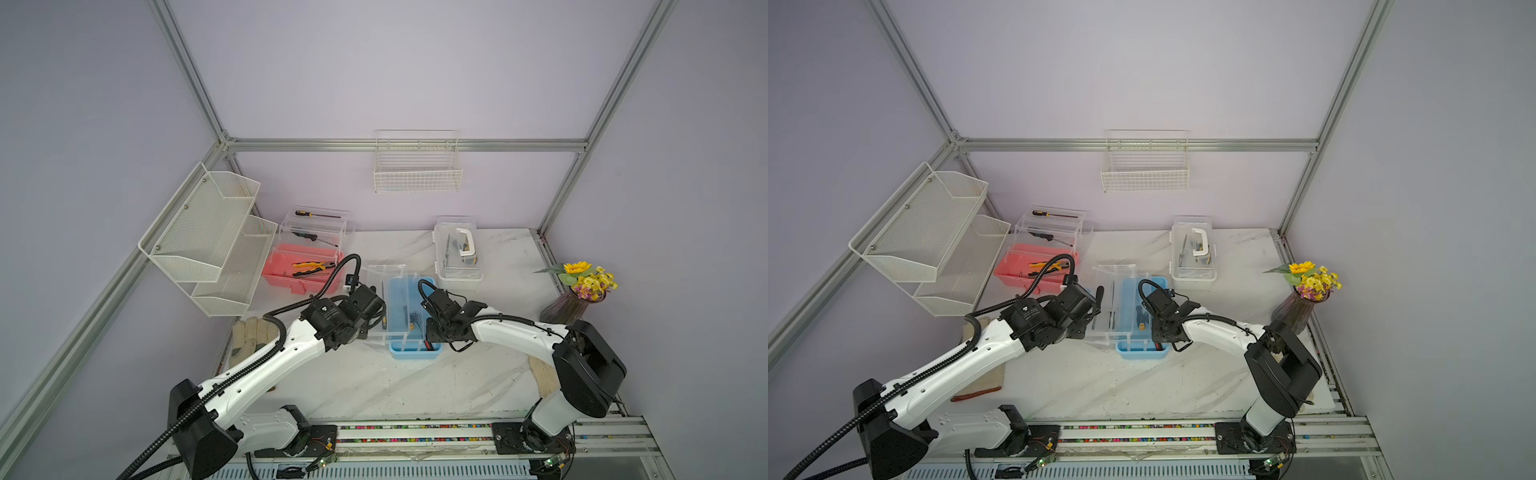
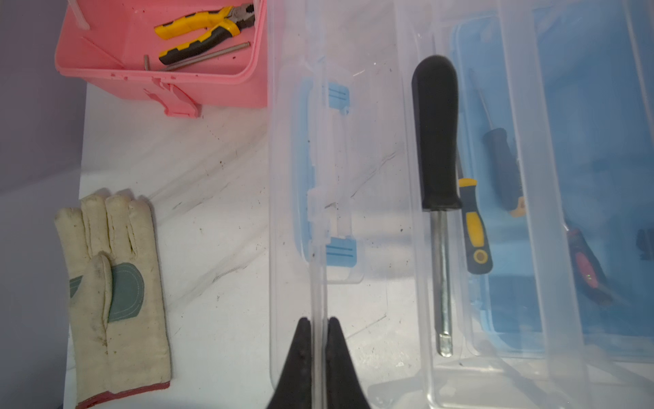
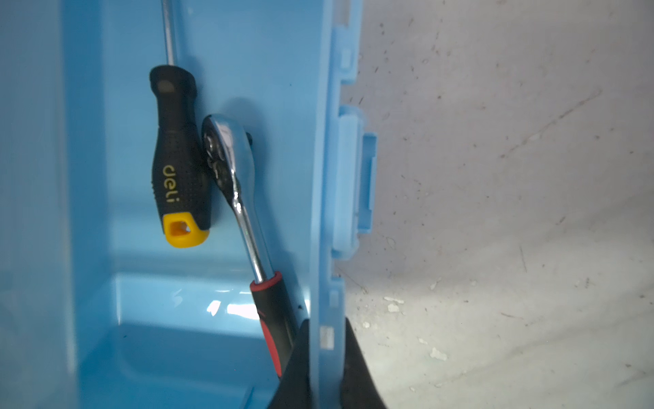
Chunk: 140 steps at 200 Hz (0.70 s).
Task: Close toolboxes
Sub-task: Close the toolbox lid.
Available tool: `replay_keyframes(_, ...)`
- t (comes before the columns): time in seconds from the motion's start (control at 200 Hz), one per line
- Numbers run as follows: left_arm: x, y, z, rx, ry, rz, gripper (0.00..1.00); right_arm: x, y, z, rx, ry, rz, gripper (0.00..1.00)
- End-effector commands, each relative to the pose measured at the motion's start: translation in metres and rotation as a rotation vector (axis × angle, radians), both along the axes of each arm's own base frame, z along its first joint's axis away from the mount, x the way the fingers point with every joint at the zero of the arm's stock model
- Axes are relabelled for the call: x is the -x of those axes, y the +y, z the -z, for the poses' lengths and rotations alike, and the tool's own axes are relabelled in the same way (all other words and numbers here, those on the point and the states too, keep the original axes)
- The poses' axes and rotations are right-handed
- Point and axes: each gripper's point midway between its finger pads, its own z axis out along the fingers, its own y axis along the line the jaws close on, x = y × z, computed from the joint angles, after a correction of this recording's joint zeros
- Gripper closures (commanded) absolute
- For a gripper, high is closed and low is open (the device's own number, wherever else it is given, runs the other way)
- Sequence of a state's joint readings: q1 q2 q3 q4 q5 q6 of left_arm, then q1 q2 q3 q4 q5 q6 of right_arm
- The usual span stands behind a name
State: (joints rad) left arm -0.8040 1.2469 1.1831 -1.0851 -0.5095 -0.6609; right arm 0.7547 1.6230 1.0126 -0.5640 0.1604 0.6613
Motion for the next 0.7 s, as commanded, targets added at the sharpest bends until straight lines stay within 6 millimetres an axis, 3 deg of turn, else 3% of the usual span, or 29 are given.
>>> replay_keyframes(0.0, 0.0, -0.092, -0.04, 0.333, -0.035, 0.186, 1.0, 0.009, 0.055, 0.004, -0.194, 0.031, -0.125, 0.94)
replay_keyframes(0.15, 0.005, -0.118, -0.041, 0.353, -0.02, 0.236, 1.0, 0.01, 0.057, 0.005, -0.209, 0.033, -0.132, 0.94)
replay_keyframes(0.275, 0.007, -0.135, -0.042, 0.367, -0.014, 0.263, 0.9, 0.009, 0.059, 0.003, -0.216, 0.03, -0.137, 0.93)
replay_keyframes(0.46, 0.009, -0.153, -0.048, 0.405, -0.023, 0.287, 0.5, 0.009, 0.061, -0.003, -0.237, 0.017, -0.143, 0.84)
replay_keyframes(0.695, 0.007, -0.159, -0.049, 0.426, -0.037, 0.276, 0.33, 0.011, 0.054, -0.022, -0.254, -0.008, -0.106, 0.64)
